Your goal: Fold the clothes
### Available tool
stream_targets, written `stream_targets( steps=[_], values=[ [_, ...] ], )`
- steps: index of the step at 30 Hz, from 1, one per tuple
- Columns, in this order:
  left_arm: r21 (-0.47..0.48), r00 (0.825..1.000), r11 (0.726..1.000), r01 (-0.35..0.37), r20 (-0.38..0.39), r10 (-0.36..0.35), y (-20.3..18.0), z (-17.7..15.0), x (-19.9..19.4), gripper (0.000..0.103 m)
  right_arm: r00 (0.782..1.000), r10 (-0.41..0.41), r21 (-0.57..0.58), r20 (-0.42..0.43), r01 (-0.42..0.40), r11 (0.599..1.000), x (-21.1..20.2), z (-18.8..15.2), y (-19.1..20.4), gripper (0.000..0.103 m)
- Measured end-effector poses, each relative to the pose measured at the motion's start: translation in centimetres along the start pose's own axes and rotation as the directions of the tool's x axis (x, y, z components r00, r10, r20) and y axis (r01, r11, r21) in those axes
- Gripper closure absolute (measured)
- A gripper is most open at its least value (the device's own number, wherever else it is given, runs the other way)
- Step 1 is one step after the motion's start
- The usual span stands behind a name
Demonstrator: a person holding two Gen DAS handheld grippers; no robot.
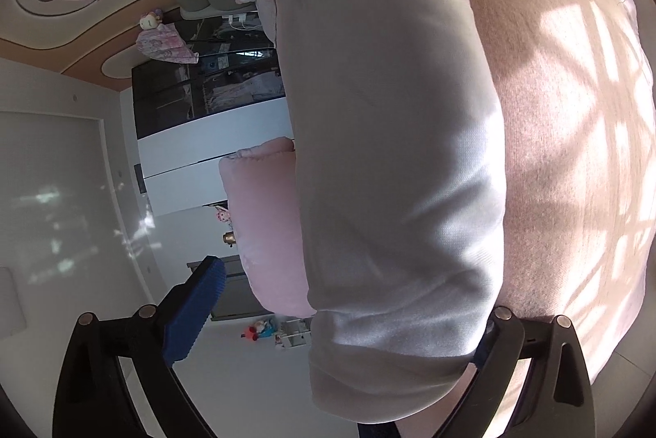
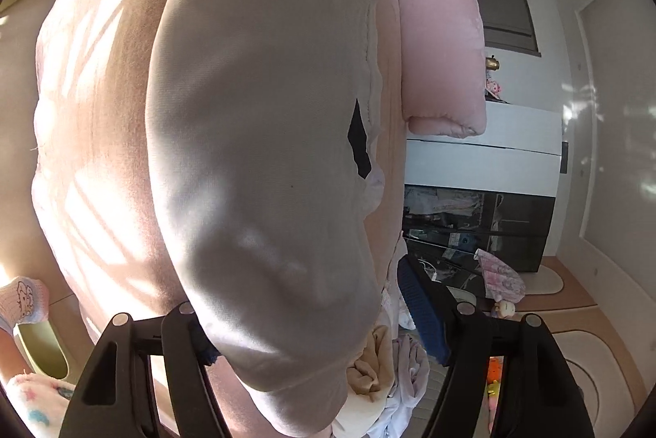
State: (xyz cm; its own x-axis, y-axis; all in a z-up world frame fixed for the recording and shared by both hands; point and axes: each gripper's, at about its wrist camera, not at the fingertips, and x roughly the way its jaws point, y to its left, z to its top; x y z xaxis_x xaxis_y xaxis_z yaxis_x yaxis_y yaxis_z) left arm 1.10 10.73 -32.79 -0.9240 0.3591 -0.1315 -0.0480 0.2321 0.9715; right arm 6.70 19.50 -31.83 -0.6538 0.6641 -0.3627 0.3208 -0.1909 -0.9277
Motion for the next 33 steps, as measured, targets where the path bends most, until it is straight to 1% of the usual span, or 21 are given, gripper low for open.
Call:
stream_targets(
  steps=[1,2,3,4,5,6,7,8,9,11,13,15,18,19,21,23,25,27,28,30,33],
  values=[
    [-0.011,1.000,1.000,0.018,0.000,-0.018,0.2,-0.1,0.1,0.005,1.000,0.028,0.012,0.004,-0.028,1.000,0.0,-0.1,0.1,0.059],
    [-0.032,0.998,0.998,0.058,-0.002,-0.058,0.5,-0.3,0.3,0.007,0.999,0.047,0.024,0.009,-0.047,0.999,0.0,-0.3,0.3,0.062],
    [-0.054,0.993,0.991,0.121,-0.002,-0.121,0.8,-0.5,0.4,0.018,0.999,0.040,0.032,0.016,-0.040,0.999,-0.1,-0.4,0.5,0.063],
    [-0.076,0.983,0.980,0.183,0.000,-0.184,1.1,-0.7,0.5,0.029,0.999,0.034,0.027,0.018,-0.034,0.999,-0.1,-0.4,0.6,0.065],
    [-0.093,0.973,0.969,0.231,0.004,-0.232,1.2,-0.9,0.5,0.056,0.999,0.027,0.023,0.019,-0.028,0.999,-0.2,-0.5,0.8,0.066],
    [-0.098,0.968,0.963,0.251,0.012,-0.251,0.8,-1.0,0.2,0.068,1.000,0.022,0.019,0.020,-0.022,1.000,-0.2,-0.5,1.0,0.067],
    [-0.092,0.968,0.964,0.251,0.022,-0.250,0.2,-1.1,-0.2,0.069,1.000,0.020,0.013,0.015,-0.020,1.000,-0.2,-0.4,1.0,0.067],
    [-0.060,0.975,0.974,0.220,0.034,-0.218,-0.5,-1.1,-0.6,0.075,1.000,0.017,0.008,0.012,-0.018,1.000,-0.2,-0.4,1.1,0.067],
    [-0.038,0.977,0.976,0.212,0.043,-0.211,-1.0,-1.1,-0.9,0.081,1.000,0.012,0.004,0.011,-0.012,1.000,-0.2,-0.4,1.2,0.067],
    [-0.052,0.973,0.972,0.228,0.046,-0.225,-0.8,-1.2,-1.0,0.081,1.000,0.004,-0.002,0.014,-0.004,1.000,-0.3,-0.4,1.4,0.067],
    [-0.142,0.951,0.940,0.311,0.041,-0.308,0.7,-1.4,-0.6,0.081,1.000,0.005,0.002,0.020,-0.006,1.000,-0.3,-0.5,1.3,0.067],
    [-0.238,0.913,0.883,0.405,0.052,-0.405,2.2,-1.8,0.0,0.081,0.999,0.032,0.034,0.030,-0.033,0.999,-0.3,-0.8,0.8,0.067],
    [-0.313,0.848,0.795,0.520,0.083,-0.523,3.9,-2.4,1.0,0.081,0.992,0.120,0.111,0.048,-0.125,0.986,0.0,-1.4,-0.6,0.068],
    [-0.325,0.823,0.765,0.556,0.088,-0.561,4.4,-2.5,1.4,0.081,0.986,0.155,0.136,0.056,-0.161,0.977,0.1,-1.6,-1.1,0.068],
    [-0.343,0.763,0.699,0.628,0.093,-0.640,5.3,-2.6,2.3,0.081,0.970,0.233,0.169,0.067,-0.241,0.956,0.5,-1.9,-2.2,0.068],
    [-0.370,0.693,0.618,0.693,0.107,-0.713,6.2,-2.7,3.3,0.081,0.950,0.301,0.170,0.082,-0.310,0.935,0.8,-2.1,-3.1,0.068],
    [-0.410,0.615,0.522,0.748,0.132,-0.777,7.2,-3.1,4.5,0.080,0.926,0.364,0.154,0.102,-0.376,0.914,1.2,-2.4,-3.9,0.068],
    [-0.452,0.526,0.412,0.792,0.160,-0.835,8.1,-3.4,5.7,0.078,0.893,0.432,0.152,0.125,-0.448,0.881,1.7,-2.8,-4.8,0.068],
    [-0.471,0.477,0.352,0.809,0.176,-0.861,8.5,-3.6,6.3,0.078,0.869,0.475,0.190,0.141,-0.494,0.848,2.4,-3.1,-5.4,0.067],
    [-0.513,0.376,0.226,0.828,0.210,-0.903,9.4,-4.0,7.6,0.076,0.813,0.554,0.260,0.178,-0.582,0.771,3.7,-3.8,-6.8,0.067],
    [-0.571,0.227,0.034,0.820,0.270,-0.936,10.4,-4.8,9.8,0.075,0.716,0.654,0.354,0.246,-0.694,0.627,5.7,-4.8,-8.9,0.066]
  ],
)
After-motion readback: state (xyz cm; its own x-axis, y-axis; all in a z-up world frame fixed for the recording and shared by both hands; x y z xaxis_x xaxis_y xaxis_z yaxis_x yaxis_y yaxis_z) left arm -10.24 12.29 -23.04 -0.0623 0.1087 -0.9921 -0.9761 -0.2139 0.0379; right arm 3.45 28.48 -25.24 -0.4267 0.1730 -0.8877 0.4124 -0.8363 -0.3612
